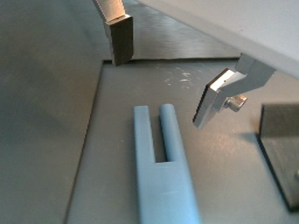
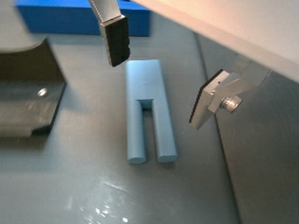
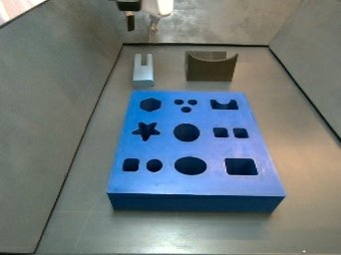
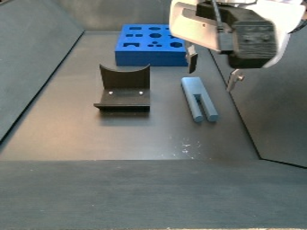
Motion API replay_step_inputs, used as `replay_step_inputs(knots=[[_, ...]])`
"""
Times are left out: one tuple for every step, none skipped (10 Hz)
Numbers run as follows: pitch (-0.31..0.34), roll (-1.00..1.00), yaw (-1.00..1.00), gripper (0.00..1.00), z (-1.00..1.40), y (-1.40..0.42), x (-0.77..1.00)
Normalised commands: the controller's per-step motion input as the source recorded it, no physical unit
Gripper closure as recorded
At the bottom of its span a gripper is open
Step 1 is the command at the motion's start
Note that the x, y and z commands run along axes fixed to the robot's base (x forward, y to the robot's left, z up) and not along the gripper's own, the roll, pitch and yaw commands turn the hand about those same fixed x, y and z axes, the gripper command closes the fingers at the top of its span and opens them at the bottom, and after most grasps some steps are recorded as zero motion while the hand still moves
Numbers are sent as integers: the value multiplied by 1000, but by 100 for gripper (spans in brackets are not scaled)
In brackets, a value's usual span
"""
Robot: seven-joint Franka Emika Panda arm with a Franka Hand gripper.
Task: Pick up the square-circle object. Move up. Rotate the square-circle object. Place the square-circle object on the fixture. Regrasp the square-circle object. Move to above the board. Insert the square-circle object.
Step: Rotate the square-circle object.
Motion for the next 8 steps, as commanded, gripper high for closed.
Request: replay_step_inputs(knots=[[-17, 4, 1000, 0, -37, 2, 37], [-19, 5, 1000, 0, -37, 2, 37], [-22, 5, 1000, 0, -37, 2, 37], [-24, 6, 1000, 0, -37, 2, 37], [-28, 7, 1000, 0, -37, 2, 36], [-32, 8, 1000, 0, -37, 2, 36], [-39, 10, 1000, 0, -37, 2, 35], [-48, 12, 1000, 0, -38, 2, 35]])
